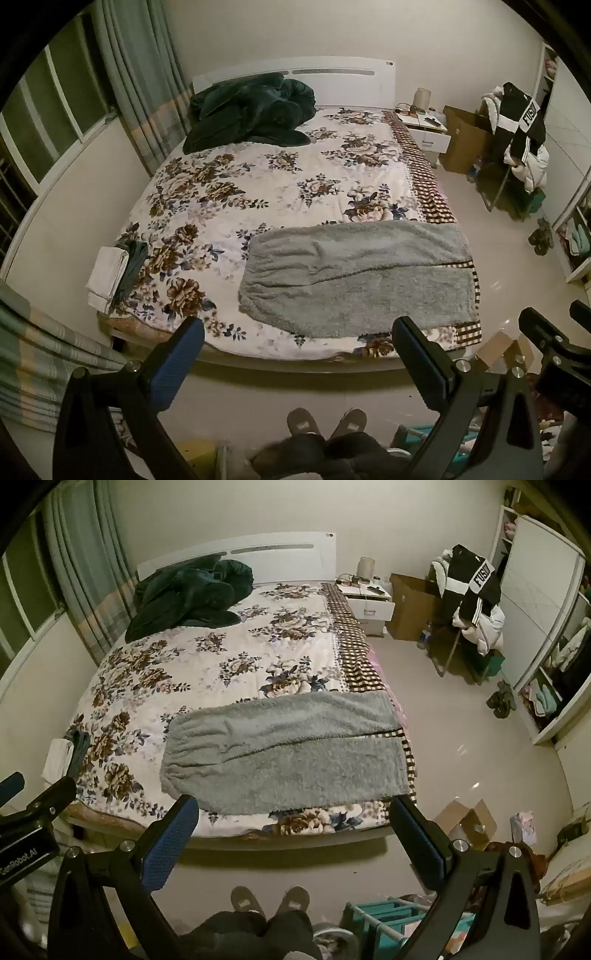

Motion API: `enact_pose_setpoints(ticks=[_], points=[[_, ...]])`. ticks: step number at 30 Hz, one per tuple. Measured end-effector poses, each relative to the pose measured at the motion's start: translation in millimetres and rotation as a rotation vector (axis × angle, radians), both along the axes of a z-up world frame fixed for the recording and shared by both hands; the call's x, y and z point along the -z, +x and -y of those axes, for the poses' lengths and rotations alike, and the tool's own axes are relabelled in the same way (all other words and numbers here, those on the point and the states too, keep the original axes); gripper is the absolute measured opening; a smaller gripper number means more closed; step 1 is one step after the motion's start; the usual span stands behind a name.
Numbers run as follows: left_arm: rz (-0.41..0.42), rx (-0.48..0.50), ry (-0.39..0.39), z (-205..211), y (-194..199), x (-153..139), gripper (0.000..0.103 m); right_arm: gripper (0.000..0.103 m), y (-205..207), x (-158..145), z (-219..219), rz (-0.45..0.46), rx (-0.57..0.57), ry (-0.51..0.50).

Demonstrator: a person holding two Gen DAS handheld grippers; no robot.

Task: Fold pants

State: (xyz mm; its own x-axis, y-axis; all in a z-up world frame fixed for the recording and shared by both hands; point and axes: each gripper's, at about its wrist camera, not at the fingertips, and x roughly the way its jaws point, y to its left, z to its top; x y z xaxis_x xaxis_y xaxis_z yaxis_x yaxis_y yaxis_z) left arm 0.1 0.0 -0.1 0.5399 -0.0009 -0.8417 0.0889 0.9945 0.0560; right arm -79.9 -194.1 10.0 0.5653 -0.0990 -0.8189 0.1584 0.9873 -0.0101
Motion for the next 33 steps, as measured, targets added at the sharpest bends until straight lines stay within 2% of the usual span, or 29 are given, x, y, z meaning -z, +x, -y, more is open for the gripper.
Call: enact_pose_setpoints(ticks=[33], points=[[0.025,-0.009,0.012,-7.4,0.8,-9.1,0.103,0.103,6.6,-14.5,-1.3,0.010,-0.018,-0.027]])
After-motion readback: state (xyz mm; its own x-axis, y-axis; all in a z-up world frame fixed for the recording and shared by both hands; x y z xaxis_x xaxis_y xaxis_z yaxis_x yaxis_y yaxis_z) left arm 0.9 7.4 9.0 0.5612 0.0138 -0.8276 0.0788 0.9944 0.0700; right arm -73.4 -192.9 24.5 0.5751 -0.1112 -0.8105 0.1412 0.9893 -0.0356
